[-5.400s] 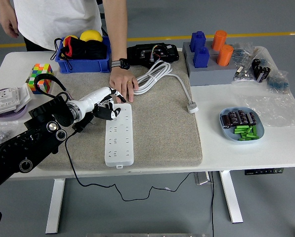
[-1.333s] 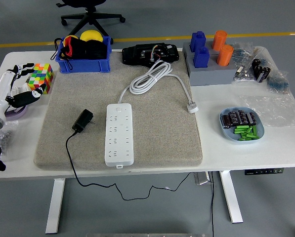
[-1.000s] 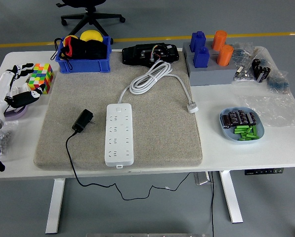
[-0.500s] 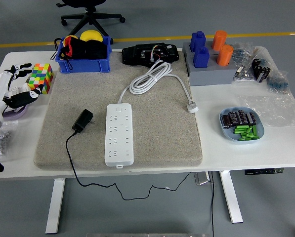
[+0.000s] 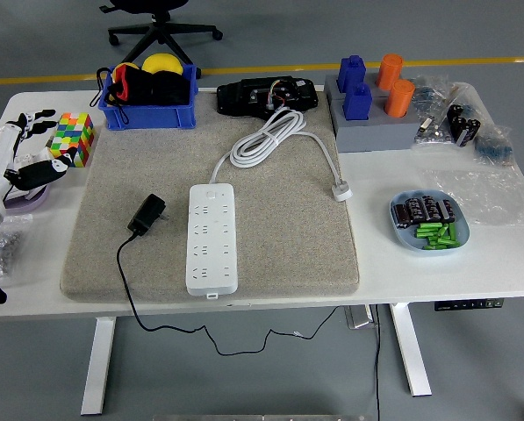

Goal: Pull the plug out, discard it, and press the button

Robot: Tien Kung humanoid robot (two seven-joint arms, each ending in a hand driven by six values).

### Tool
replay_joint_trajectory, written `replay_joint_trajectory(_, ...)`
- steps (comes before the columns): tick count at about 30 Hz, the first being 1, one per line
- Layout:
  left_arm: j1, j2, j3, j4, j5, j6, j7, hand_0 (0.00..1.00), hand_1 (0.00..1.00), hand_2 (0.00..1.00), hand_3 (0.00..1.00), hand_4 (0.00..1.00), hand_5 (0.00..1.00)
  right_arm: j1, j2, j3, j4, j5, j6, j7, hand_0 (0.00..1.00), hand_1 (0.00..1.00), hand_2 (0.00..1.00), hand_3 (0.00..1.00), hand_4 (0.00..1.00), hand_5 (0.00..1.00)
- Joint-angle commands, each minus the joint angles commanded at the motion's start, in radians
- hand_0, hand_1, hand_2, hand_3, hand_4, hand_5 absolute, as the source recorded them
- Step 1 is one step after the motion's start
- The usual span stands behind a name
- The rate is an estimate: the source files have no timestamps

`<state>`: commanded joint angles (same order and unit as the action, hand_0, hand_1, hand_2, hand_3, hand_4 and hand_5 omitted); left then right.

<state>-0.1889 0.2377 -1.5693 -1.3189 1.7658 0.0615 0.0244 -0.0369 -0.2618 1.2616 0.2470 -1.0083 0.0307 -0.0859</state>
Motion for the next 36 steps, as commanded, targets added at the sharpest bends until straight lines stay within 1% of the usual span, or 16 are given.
replay_joint_trajectory(25,0.004,-0.004,0.007,-0.004,-0.001,-0.002,0.005,0.856,0.811,0.767,0.835,0.703,0.124,0.000,0.001,0.001,0.000,0.000,-0.002,0.001,0.728,0.680,0.661,0.646,0.736,0.590)
replay_joint_trajectory(36,0.005,-0.004,-0.006,-0.007,0.001,-0.001,0.005,0.855,0.809,0.767,0.831,0.700,0.121,-0.002,-0.001,0.003,-0.001,-0.003,-0.002,0.001,0.728,0.679,0.660,0.645,0.737,0.589)
